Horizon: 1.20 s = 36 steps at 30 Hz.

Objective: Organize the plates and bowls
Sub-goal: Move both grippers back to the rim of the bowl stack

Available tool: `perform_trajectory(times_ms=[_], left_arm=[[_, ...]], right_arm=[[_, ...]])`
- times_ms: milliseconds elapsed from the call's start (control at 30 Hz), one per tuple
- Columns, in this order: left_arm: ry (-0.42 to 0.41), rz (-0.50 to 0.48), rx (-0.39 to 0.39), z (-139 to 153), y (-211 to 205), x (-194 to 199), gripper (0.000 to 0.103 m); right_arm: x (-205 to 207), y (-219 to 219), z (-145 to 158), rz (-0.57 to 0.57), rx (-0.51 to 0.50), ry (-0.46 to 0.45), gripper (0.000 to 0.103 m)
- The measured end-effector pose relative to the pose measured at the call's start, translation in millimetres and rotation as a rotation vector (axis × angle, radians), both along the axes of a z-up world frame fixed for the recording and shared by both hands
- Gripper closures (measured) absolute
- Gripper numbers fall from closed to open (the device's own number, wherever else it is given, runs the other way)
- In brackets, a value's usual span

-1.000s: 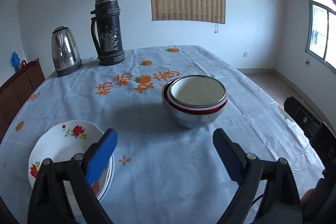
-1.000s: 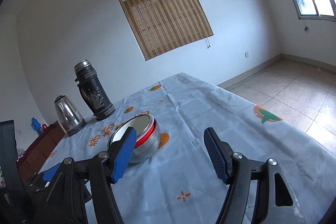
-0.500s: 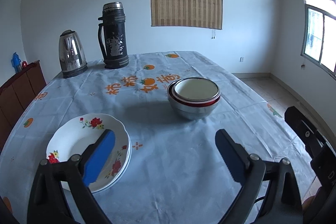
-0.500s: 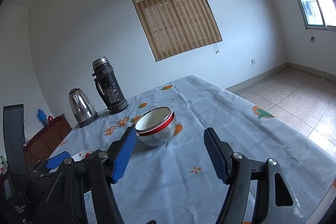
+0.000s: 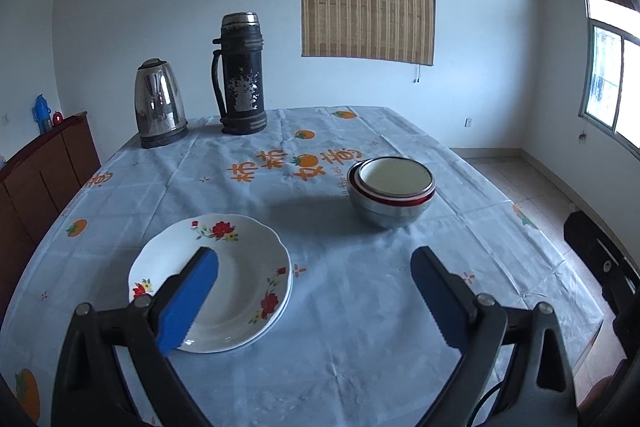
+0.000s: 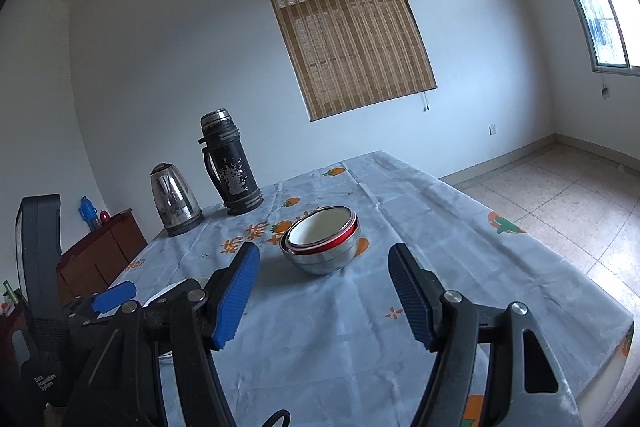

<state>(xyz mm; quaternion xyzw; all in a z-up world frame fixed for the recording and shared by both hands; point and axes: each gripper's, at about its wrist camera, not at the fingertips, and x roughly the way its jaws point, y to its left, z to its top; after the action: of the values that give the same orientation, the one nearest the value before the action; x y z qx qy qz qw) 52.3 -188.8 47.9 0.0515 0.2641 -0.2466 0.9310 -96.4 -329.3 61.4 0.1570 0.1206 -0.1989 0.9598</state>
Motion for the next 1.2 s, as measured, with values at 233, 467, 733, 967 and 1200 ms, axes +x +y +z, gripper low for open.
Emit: perform_trajectory(times_ms=[233,467,733,967,1200], left_arm=[[-0.01,0.003,0.004,1.3,6.4,-4.7,0.001],[0.015,0.005,-0.004,1.7,7.5,-2.9,0.0],[0.0,0.027,0.021,-1.2,3.0,-2.8,0.0],[-0.012,0.018,0.038,-2.6,-3.8,-3.5,0.0],[-0.006,-0.033,0.055,-1.5,-26.6,10.3,0.0]], right_arm=[[-4.5,8.1,4.2,0.009,-0.027,0.009,0.024],[-2.8,8.9,4.5,0.03,-0.027,0.028,0.022],[-6.1,6.1,4.5,0.03,-0.033,0.029,0.018],[-7.2,-2.6,4.7,0.028,-0.036,0.052,0.018],[4.0,-21.5,1.0,0.002,-0.027,0.084,0.018]])
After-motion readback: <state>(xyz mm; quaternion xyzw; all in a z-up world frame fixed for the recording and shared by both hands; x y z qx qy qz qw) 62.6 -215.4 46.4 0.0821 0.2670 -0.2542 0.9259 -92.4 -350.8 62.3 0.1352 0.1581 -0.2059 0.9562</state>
